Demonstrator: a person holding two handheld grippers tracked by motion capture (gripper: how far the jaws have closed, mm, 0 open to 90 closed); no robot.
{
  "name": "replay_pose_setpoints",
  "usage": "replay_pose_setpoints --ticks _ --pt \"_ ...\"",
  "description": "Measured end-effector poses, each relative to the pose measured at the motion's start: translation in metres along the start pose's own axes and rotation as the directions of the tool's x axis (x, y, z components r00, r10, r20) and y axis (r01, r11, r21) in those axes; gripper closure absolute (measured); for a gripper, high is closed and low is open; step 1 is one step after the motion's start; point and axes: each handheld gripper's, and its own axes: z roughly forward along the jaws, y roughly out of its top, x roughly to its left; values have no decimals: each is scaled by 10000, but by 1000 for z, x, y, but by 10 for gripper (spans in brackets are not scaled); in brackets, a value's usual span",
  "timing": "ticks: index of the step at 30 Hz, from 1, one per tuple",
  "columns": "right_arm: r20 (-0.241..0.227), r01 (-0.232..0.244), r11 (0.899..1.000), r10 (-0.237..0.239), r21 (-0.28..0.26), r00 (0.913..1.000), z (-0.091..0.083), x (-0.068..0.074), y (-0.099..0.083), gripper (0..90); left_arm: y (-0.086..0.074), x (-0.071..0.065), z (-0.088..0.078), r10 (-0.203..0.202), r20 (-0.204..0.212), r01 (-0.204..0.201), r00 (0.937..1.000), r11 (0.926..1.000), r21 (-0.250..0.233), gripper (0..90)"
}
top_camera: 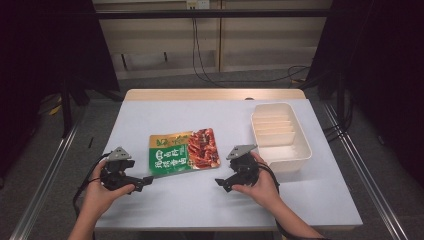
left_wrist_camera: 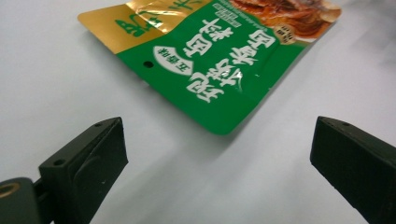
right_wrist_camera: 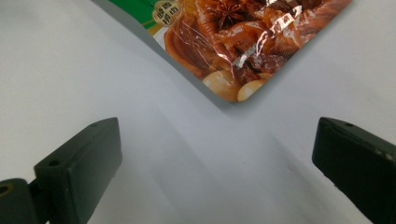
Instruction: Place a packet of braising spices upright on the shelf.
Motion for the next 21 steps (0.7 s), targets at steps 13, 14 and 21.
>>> replay_pose_setpoints --ticks 13,14,21 --pt "100 100 9999 -100 16 9999 -3 0 1 17 15 -1 10 -519 200 514 9985 9984 242 0" --pt "68 97 10000 -97 1 9999 -3 0 1 18 18 -1 11 -567 261 561 9981 9982 202 0" --pt "117 -14 10000 15 -55 9999 -5 0 2 31 29 2 22 -909 67 903 9958 9939 627 26"
